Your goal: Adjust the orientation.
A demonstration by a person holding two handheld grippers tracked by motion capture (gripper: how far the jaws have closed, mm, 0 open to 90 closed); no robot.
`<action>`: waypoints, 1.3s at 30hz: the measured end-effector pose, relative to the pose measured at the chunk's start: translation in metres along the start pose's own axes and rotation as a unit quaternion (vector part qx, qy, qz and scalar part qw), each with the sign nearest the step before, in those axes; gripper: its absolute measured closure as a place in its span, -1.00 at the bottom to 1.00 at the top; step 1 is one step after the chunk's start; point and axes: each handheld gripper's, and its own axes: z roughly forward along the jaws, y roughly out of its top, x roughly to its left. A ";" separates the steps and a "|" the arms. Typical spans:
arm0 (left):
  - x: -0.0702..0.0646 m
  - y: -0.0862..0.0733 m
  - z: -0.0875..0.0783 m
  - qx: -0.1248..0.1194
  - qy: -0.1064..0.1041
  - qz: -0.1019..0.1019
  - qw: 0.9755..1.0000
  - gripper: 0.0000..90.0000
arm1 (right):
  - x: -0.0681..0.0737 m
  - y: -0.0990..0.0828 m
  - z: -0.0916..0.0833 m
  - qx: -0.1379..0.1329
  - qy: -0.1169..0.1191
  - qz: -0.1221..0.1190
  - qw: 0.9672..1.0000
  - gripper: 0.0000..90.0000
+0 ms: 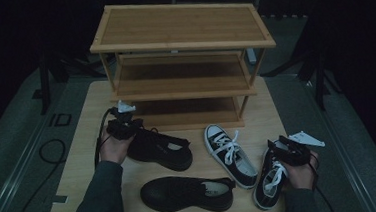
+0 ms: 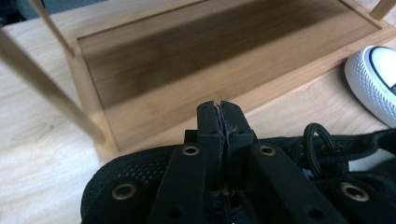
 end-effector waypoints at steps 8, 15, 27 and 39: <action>-0.011 0.015 0.014 -0.011 -0.010 0.016 1.000 0.96 | 0.000 0.000 0.000 0.000 0.000 0.000 1.000 0.01; -0.016 0.019 0.029 -0.011 -0.007 0.016 1.000 0.95 | 0.000 0.000 0.000 0.000 0.000 -0.001 1.000 0.01; -0.023 0.014 0.017 0.003 0.013 0.027 1.000 0.12 | 0.000 0.000 0.000 0.001 0.000 -0.002 1.000 0.01; -0.033 0.006 -0.004 -0.014 -0.010 -0.013 1.000 -0.36 | 0.001 0.000 0.000 0.001 -0.002 -0.002 1.000 0.01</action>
